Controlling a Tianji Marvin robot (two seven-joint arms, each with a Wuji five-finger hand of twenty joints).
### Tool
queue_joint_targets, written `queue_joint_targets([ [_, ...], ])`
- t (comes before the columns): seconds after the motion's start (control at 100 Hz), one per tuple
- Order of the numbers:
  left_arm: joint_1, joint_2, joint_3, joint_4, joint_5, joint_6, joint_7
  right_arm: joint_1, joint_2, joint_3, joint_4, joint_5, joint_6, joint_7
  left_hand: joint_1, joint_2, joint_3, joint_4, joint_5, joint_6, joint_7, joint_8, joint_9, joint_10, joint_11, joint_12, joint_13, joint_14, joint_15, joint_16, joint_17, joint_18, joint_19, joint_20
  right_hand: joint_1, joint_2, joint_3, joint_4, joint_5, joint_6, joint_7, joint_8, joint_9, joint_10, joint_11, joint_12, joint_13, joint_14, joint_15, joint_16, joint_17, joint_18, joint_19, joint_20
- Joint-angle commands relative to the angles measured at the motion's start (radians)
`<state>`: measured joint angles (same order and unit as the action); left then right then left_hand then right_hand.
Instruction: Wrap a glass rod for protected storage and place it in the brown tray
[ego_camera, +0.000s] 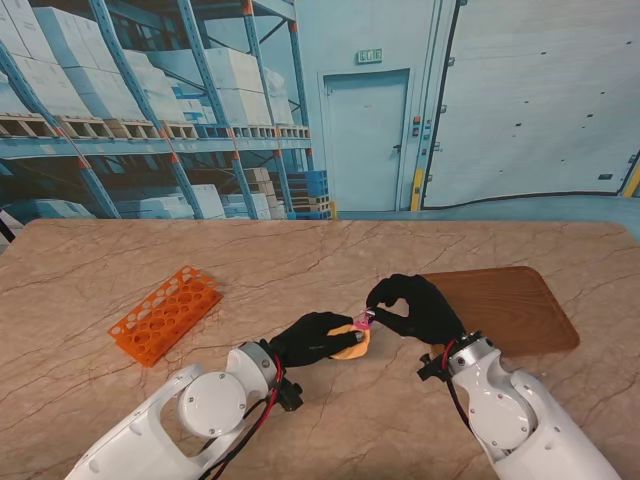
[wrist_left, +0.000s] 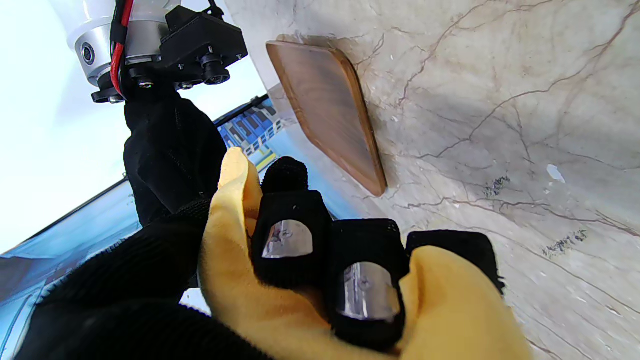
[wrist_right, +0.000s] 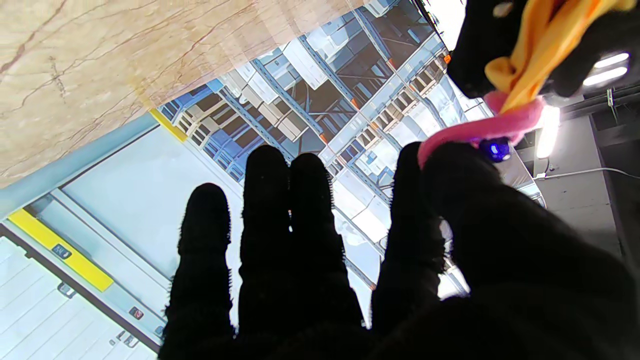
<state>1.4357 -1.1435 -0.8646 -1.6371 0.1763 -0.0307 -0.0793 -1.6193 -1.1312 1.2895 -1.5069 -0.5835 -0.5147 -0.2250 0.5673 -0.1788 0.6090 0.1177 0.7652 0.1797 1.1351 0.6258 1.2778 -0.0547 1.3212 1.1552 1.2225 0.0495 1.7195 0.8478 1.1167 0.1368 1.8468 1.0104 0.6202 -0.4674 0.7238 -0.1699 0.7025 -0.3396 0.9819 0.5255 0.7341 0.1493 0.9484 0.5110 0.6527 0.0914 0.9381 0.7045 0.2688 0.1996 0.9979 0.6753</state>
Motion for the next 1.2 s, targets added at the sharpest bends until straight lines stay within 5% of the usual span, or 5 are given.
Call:
queue_joint_targets([
  [0.0, 0.009, -0.005, 0.002, -0.008, -0.003, -0.003, -0.001, 0.001, -0.005, -0.005, 0.0, 0.003, 0.005, 0.004, -0.029, 0.0, 0.023, 0.031, 0.032, -0.011, 0.01, 0.009, 0.065, -0.057, 0.049, -0.011, 0.048, -0.002, 0.141, 0.01, -0.002, -0.016, 0.247, 0.038, 0.092, 0.075, 0.034, 0.017, 0.003, -0.114, 0.023, 0.018, 0.008, -0.019, -0.018, -0.009, 0.007, -0.035, -0.014, -0.006, -0.01, -0.014, -0.008, -0.006],
  [0.54, 0.011, -0.004, -0.003, -0.013, -0.028, 0.026, -0.018, 0.044, 0.005, -0.064, -0.008, 0.205, 0.08, 0.18, -0.019, -0.036, 0.048, 0.029, 0.02, -0.003, -0.016, -0.021, 0.066, -0.029, 0.041, -0.012, 0.048, -0.002, 0.141, 0.01, -0.001, -0.022, 0.247, 0.048, 0.081, 0.043, 0.059, 0.006, 0.037, -0.102, 0.014, -0.027, 0.012, -0.006, -0.032, -0.005, 0.007, -0.025, -0.026, -0.006, -0.015, -0.007, -0.023, -0.001],
  [0.8, 0.017, -0.011, -0.009, -0.01, -0.033, 0.02, 0.006, 0.041, 0.006, -0.08, -0.007, 0.209, 0.111, 0.188, 0.021, -0.271, 0.24, -0.106, -0.021, -0.033, 0.028, -0.114, 0.057, -0.06, 0.026, -0.002, 0.048, -0.029, 0.131, 0.009, 0.002, -0.055, 0.247, 0.049, -0.009, -0.053, 0.11, -0.003, 0.008, -0.017, 0.014, -0.079, 0.0, 0.0, -0.042, 0.003, -0.001, -0.018, -0.039, 0.001, -0.016, 0.0, -0.038, 0.015],
  [0.98, 0.021, -0.019, -0.008, -0.004, -0.029, 0.011, 0.039, 0.026, -0.001, -0.08, -0.005, 0.148, 0.105, 0.123, -0.135, -0.169, -0.127, -0.129, 0.017, 0.009, -0.077, 0.017, 0.044, -0.046, 0.029, 0.008, 0.049, -0.043, 0.128, 0.011, 0.004, -0.076, 0.247, 0.042, -0.051, -0.08, 0.131, -0.004, -0.014, 0.024, 0.017, -0.086, -0.002, 0.003, -0.03, 0.008, 0.001, -0.016, -0.031, 0.008, -0.009, 0.002, -0.036, 0.02],
  [1.19, 0.024, -0.031, -0.008, 0.005, -0.034, 0.014, 0.075, 0.018, -0.014, -0.09, 0.016, 0.026, 0.061, -0.017, -0.206, -0.027, -0.364, -0.121, 0.01, 0.024, -0.095, 0.026, 0.029, -0.028, 0.034, 0.011, 0.048, -0.026, 0.129, 0.016, 0.002, -0.058, 0.247, 0.041, -0.119, -0.122, 0.168, -0.001, -0.019, 0.033, 0.035, -0.095, 0.003, 0.003, -0.007, 0.009, 0.012, -0.016, -0.01, 0.012, 0.002, 0.006, -0.023, 0.023],
])
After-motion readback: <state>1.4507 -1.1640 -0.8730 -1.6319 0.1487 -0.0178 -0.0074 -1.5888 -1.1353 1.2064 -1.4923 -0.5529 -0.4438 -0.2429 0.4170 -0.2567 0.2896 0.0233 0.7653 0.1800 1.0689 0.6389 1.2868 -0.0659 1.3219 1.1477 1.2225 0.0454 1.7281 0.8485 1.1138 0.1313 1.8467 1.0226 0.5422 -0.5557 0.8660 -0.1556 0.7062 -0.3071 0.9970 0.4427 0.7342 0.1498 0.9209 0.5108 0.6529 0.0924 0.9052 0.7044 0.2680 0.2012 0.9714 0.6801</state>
